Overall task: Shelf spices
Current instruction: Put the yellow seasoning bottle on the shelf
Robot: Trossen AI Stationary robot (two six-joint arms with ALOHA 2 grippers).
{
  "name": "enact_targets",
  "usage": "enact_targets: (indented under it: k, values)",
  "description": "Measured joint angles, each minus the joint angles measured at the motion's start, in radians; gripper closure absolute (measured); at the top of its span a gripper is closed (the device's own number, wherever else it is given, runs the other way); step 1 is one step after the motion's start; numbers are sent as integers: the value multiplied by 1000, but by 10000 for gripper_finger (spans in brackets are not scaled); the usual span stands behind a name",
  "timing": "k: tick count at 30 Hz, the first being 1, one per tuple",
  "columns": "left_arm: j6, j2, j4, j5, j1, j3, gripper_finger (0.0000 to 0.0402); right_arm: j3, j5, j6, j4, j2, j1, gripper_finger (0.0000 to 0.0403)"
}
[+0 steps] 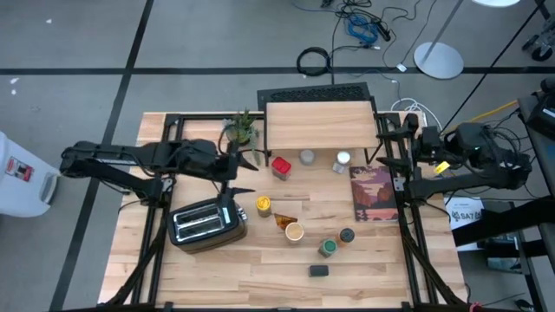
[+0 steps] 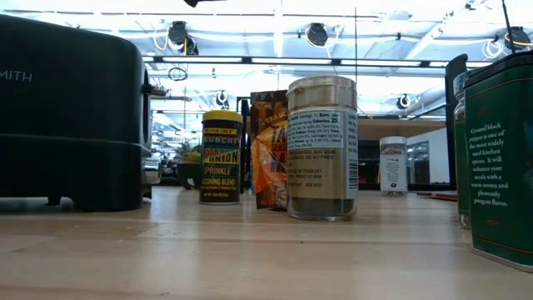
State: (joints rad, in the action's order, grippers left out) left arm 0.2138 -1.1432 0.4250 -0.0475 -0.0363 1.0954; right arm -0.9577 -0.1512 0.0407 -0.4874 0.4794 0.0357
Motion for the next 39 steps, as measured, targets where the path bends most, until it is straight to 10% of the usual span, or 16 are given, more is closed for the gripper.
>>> enact_targets:
  k: [39]
  values:
    - [-157, -285, 161, 156, -153, 26, 107, 0, 54, 55, -70, 153, 0, 105]
